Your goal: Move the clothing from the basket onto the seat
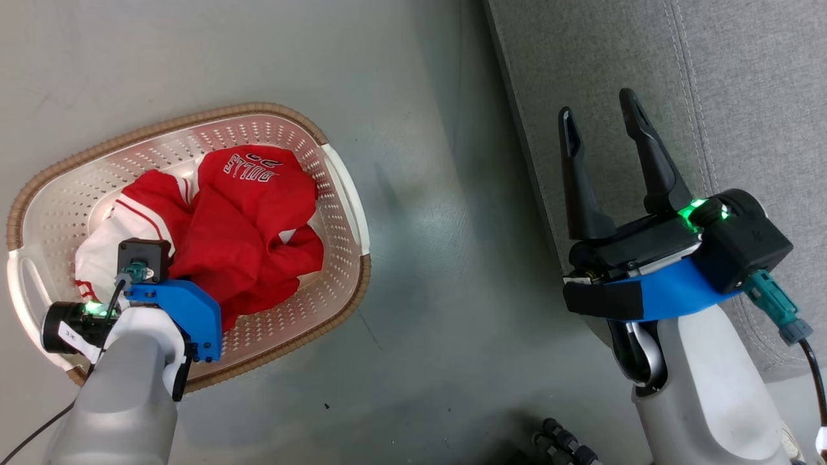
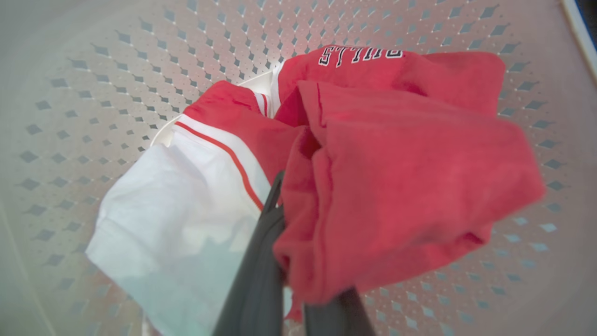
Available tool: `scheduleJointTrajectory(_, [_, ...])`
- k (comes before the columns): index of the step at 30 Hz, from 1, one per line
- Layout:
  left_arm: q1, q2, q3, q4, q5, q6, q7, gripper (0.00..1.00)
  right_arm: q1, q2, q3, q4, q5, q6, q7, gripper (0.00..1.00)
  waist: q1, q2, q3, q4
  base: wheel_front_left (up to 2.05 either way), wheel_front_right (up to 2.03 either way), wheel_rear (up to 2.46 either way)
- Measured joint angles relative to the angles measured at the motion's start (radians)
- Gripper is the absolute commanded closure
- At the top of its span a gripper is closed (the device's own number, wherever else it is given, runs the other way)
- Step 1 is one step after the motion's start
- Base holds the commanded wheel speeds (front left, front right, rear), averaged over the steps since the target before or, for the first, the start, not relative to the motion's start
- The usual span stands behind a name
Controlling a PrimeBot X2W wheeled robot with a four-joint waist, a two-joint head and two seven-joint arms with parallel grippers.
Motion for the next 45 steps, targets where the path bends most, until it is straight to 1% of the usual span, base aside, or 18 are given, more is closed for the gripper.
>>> scheduleJointTrajectory(5, [-0.003, -0.011, -0.019, 0.040, 0.000, -0.002, -0.019, 1.00, -0.006, 0.000, 0.013, 0.014, 0.002, 0.000, 0.000, 0.00, 0.0000, 0.0000, -0.022, 0.006, 0.00, 0.00, 0.00])
scheduleJointTrajectory(8, [0.006, -0.021, -0.031, 0.061, 0.003, -0.011, -0.032, 1.00, -0.011, 0.000, 0.012, 0.028, -0.002, 0.000, -0.001, 0.00, 0.0000, 0.0000, -0.058, 0.009, 0.00, 0.00, 0.00])
scheduleJointTrajectory(11, [0.024, -0.044, -0.049, 0.069, 0.003, -0.025, -0.047, 1.00, -0.001, 0.001, 0.011, 0.050, -0.012, 0.000, -0.001, 0.00, 0.0000, 0.0000, -0.110, 0.018, 0.00, 0.00, 0.00])
scheduleJointTrajectory(18, [0.072, -0.098, -0.080, 0.089, -0.008, -0.070, -0.062, 1.00, 0.056, 0.001, 0.010, 0.113, -0.045, 0.000, -0.001, 0.00, -0.0002, 0.0000, -0.278, 0.058, 0.00, 0.00, 0.00])
scheduleJointTrajectory(25, [0.107, -0.126, -0.121, 0.071, -0.052, -0.106, -0.072, 1.00, 0.153, 0.001, 0.008, 0.172, -0.056, 0.000, -0.001, 0.00, -0.0004, 0.0000, -0.479, 0.113, 0.00, 0.00, 0.00])
scheduleJointTrajectory(28, [0.130, -0.127, -0.169, 0.015, -0.097, -0.110, -0.078, 1.00, 0.188, 0.001, 0.009, 0.194, -0.054, 0.000, -0.001, 0.00, -0.0004, 0.0000, -0.564, 0.137, 0.00, 0.00, 0.00])
scheduleJointTrajectory(33, [0.176, -0.131, -0.326, -0.167, -0.264, -0.112, -0.033, 1.00, 0.243, 0.001, 0.002, 0.209, -0.042, 0.000, 0.004, 0.00, -0.0005, 0.0001, -0.691, 0.176, 0.00, 0.00, 0.00])
scheduleJointTrajectory(35, [0.167, -0.132, -0.364, -0.215, -0.297, -0.112, -0.029, 1.00, 0.266, 0.001, 0.005, 0.210, -0.041, 0.000, 0.012, 0.00, -0.0005, 0.0000, -0.732, 0.194, 0.00, 0.00, 0.00])
scheduleJointTrajectory(39, [0.120, -0.130, -0.425, -0.304, -0.363, -0.112, -0.014, 1.00, 0.287, 0.001, 0.006, 0.200, -0.046, 0.000, 0.026, 0.00, -0.0003, 0.0000, -0.783, 0.235, 0.00, 0.00, 0.00])
scheduleJointTrajectory(45, [0.039, -0.130, -0.519, -0.417, -0.467, -0.106, 0.026, 1.00, 0.315, 0.001, 0.009, 0.186, -0.049, 0.000, 0.044, 0.00, -0.0002, 0.0000, -0.819, 0.277, 0.00, 0.00, 0.00])
